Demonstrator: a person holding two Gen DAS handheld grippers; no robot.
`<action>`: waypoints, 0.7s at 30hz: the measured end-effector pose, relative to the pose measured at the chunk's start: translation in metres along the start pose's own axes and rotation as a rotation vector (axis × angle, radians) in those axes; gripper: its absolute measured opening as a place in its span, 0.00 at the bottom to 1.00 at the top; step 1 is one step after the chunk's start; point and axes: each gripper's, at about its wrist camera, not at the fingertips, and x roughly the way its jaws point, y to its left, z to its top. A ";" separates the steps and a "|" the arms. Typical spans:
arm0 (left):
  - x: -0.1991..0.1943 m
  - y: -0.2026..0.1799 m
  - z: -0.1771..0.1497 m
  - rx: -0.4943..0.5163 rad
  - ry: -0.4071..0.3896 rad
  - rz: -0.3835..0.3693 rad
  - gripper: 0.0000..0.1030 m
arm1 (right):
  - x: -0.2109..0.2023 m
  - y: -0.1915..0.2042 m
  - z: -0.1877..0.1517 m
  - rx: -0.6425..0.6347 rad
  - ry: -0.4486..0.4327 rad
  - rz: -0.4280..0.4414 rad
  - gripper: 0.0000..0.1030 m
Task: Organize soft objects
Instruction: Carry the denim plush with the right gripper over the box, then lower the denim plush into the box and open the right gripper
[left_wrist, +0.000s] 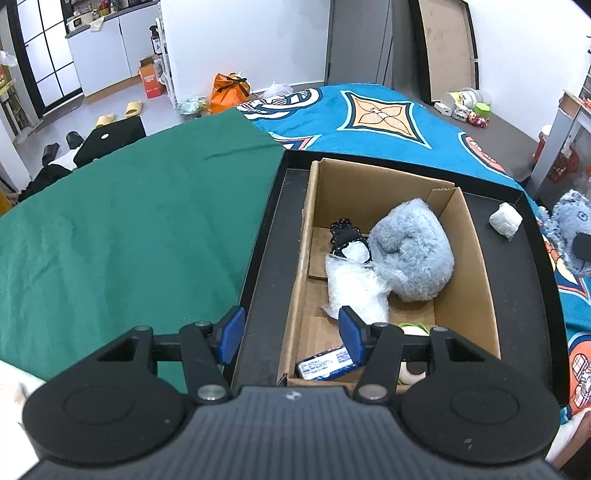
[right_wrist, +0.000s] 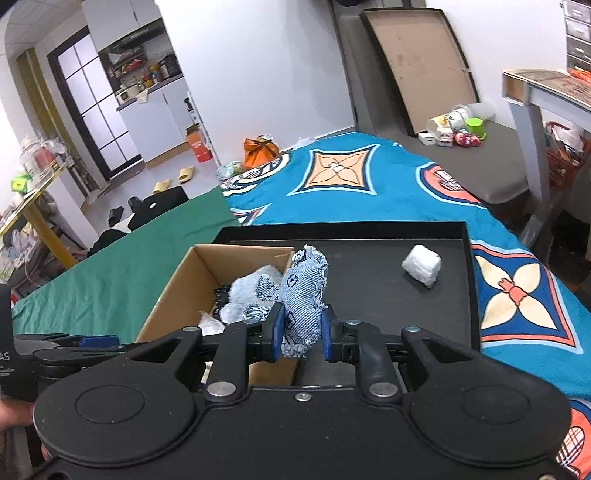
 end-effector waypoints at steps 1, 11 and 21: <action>0.000 0.001 0.000 -0.003 0.000 -0.003 0.53 | 0.001 0.004 0.000 -0.006 0.002 0.001 0.20; 0.006 0.010 -0.001 -0.039 0.024 -0.062 0.47 | 0.007 0.039 0.001 -0.052 0.018 0.022 0.20; 0.014 0.016 -0.002 -0.054 0.058 -0.078 0.22 | 0.014 0.070 0.001 -0.101 0.033 0.036 0.20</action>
